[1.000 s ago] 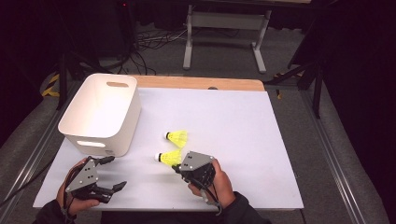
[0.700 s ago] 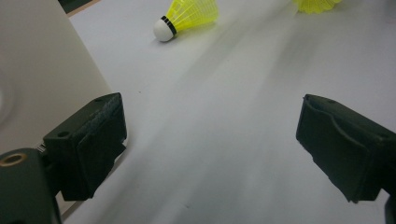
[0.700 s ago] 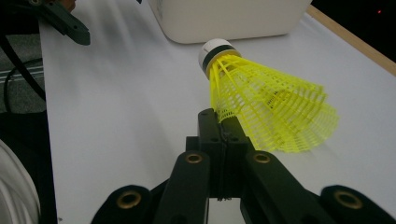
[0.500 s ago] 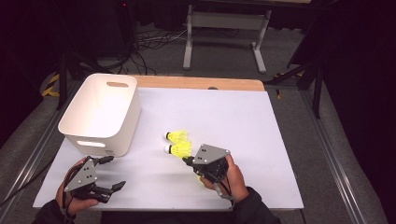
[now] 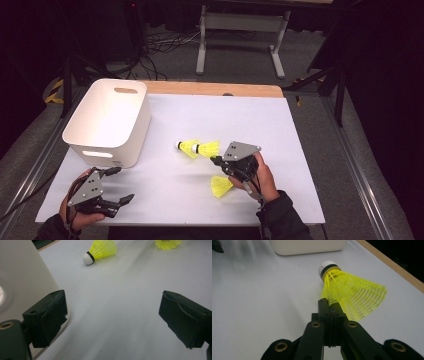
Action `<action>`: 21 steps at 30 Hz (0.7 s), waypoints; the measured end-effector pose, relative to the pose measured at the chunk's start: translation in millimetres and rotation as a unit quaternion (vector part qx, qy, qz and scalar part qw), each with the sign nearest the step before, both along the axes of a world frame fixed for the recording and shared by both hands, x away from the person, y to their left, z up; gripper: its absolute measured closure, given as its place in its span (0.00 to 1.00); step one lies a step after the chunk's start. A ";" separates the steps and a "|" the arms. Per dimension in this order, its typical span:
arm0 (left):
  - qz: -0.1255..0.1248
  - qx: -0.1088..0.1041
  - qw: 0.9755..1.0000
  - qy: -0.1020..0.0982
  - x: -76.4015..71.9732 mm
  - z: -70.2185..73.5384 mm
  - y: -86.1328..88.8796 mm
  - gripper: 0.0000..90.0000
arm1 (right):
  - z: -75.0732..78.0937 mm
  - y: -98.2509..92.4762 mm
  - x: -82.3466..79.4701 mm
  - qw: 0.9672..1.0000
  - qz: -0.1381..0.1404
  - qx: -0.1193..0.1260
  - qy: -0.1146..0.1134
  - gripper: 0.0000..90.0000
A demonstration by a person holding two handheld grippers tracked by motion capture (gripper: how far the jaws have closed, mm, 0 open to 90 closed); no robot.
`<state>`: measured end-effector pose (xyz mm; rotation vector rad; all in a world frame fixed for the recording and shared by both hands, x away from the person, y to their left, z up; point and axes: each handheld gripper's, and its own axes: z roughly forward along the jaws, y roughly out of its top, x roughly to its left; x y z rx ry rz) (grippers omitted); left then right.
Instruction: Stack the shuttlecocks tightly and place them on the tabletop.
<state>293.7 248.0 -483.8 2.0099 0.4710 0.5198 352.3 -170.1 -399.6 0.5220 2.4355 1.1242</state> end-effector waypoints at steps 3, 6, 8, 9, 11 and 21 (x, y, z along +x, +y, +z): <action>0.000 0.000 1.000 0.002 0.0 -0.3 -0.1 0.10 | -3.3 -4.2 8.3 1.000 -0.007 -0.008 0.005 1.00; -0.002 0.000 1.000 0.002 0.1 -0.3 0.1 0.10 | -9.0 -5.7 15.8 1.000 -0.010 -0.015 0.018 1.00; -0.002 0.000 1.000 0.002 0.3 -0.5 0.0 0.10 | -12.8 -5.6 20.5 0.999 -0.010 -0.018 0.026 1.00; -0.002 0.002 1.000 0.002 0.4 -0.8 -0.3 0.10 | -14.8 -5.2 22.9 0.999 -0.011 -0.020 0.029 1.00; -0.003 0.001 1.000 0.003 0.2 -0.9 -0.5 0.10 | -19.2 -3.6 29.0 0.999 -0.013 -0.025 0.038 1.00; -0.005 0.000 1.000 0.004 0.8 -1.6 -0.3 0.10 | -37.2 4.7 55.1 0.996 -0.019 -0.051 0.067 1.00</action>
